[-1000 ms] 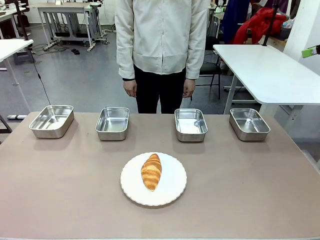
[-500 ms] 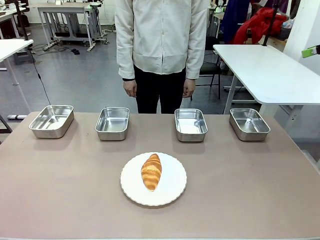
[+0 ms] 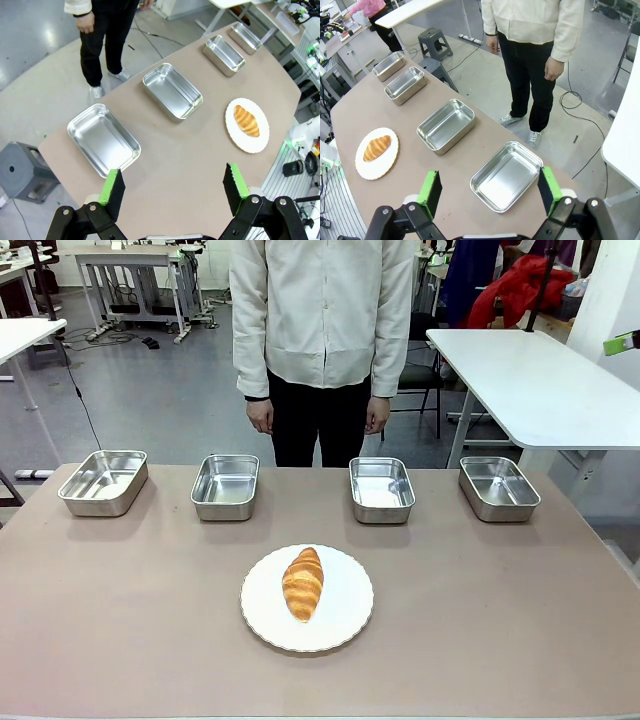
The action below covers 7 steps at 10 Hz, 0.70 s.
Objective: Place the bread in the container.
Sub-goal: Place the Butter Roll into the Airtight Container indicated by the human.
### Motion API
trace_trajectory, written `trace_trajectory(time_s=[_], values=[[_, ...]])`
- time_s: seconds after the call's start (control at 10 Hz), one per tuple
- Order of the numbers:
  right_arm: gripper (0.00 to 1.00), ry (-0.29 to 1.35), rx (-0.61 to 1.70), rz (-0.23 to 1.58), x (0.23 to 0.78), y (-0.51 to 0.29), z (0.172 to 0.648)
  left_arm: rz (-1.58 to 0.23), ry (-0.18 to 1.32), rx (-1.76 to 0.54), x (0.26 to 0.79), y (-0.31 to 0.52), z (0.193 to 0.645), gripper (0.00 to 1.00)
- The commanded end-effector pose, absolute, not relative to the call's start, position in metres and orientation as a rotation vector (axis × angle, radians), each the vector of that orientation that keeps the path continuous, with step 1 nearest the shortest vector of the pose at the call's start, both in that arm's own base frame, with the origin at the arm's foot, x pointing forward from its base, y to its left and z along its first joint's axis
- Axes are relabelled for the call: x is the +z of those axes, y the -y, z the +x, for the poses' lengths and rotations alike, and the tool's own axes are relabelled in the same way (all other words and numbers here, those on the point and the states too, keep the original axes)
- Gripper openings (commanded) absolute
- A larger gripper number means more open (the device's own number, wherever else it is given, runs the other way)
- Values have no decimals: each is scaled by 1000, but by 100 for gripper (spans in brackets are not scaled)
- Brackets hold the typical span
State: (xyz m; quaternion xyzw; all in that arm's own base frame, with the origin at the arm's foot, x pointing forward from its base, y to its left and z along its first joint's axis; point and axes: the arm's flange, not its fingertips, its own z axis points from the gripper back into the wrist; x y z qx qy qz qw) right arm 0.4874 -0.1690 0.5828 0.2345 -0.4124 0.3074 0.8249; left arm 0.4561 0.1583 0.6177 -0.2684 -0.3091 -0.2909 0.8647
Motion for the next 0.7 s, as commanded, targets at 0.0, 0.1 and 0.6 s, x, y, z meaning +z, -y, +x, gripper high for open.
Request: trace_trajectory(time_s=[0.0, 0.1, 0.6], values=[[100, 882, 658, 503, 585, 168, 486, -576, 665, -612, 619, -157, 455, 100], [100, 882, 658, 503, 585, 168, 486, -576, 665, -612, 619, -157, 455, 100], [100, 882, 658, 503, 585, 168, 486, -576, 665, -612, 619, -157, 455, 100]])
